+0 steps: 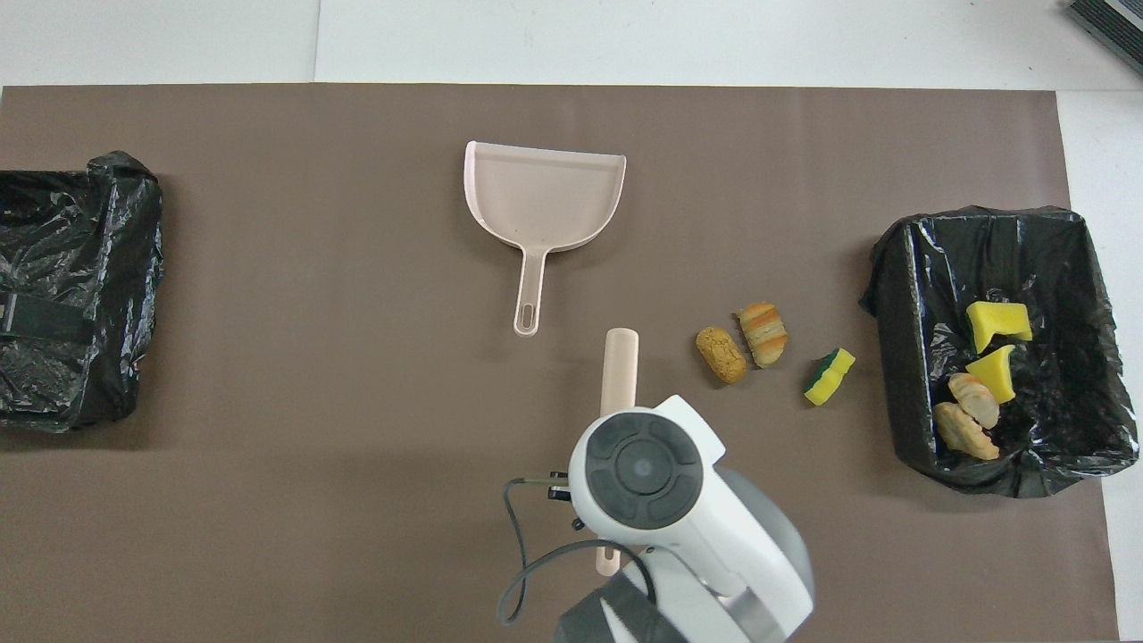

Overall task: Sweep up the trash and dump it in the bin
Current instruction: 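Grasp the pink brush with the right gripper and move it toward the crusts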

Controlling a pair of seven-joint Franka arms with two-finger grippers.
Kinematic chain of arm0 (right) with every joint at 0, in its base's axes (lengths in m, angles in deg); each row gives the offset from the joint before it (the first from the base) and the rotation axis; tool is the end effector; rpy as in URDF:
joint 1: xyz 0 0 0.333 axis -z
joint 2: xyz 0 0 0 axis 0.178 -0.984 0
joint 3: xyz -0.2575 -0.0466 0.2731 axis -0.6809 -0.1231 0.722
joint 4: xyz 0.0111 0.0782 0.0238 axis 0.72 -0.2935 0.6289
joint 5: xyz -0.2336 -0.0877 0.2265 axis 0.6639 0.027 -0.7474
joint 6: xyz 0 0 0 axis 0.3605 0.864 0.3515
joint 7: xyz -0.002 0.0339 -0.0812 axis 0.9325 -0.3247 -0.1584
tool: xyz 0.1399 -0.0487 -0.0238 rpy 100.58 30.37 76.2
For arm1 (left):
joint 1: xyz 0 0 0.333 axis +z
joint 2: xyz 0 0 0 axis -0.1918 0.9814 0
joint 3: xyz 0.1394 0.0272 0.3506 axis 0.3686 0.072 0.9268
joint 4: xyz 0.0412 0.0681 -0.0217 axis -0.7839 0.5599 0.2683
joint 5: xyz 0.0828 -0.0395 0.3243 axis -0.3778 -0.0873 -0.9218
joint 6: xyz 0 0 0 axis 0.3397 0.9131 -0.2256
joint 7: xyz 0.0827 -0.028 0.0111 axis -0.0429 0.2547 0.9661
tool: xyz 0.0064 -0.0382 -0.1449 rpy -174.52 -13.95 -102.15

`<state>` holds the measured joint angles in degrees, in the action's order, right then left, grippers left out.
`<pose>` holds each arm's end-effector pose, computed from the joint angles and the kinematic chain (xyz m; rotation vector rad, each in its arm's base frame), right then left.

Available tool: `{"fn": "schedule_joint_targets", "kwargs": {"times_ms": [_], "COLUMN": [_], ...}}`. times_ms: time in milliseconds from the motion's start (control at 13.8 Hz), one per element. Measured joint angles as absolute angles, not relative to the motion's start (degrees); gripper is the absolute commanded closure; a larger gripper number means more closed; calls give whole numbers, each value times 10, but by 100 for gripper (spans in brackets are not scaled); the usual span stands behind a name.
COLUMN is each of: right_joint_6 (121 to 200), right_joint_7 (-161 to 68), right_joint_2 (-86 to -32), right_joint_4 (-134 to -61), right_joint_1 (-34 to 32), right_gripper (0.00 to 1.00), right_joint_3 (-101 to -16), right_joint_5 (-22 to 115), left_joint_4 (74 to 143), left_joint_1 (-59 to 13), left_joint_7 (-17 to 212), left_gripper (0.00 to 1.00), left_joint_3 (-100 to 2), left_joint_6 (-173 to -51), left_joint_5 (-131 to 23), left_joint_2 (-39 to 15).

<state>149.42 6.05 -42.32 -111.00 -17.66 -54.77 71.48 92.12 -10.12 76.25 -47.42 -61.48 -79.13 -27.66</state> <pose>0.3580 0.3000 0.4862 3.0796 -0.2109 -0.2705 0.4566 -0.0088 0.6641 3.1354 -0.1800 0.0053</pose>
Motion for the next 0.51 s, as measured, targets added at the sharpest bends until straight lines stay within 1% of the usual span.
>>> {"fn": "schedule_joint_targets", "kwargs": {"times_ms": [145,509], "right_joint_6": [1463,1463], "right_joint_7": [7,-75], "right_joint_2": [-417,-424], "right_joint_4": [-1113,-1146], "right_joint_1": [-120,0], "right_gripper": [100,100], "right_joint_3": [-550,-552], "right_joint_5": [743,804], "left_joint_4": [921,921], "left_joint_1": [-100,-98], "left_joint_7": [763,763], "left_gripper": [0,0], "left_joint_3": [-473,-470], "left_joint_6": [-614,-614], "left_joint_5": [-791,-791], "left_joint_2": [-277,-277]}}
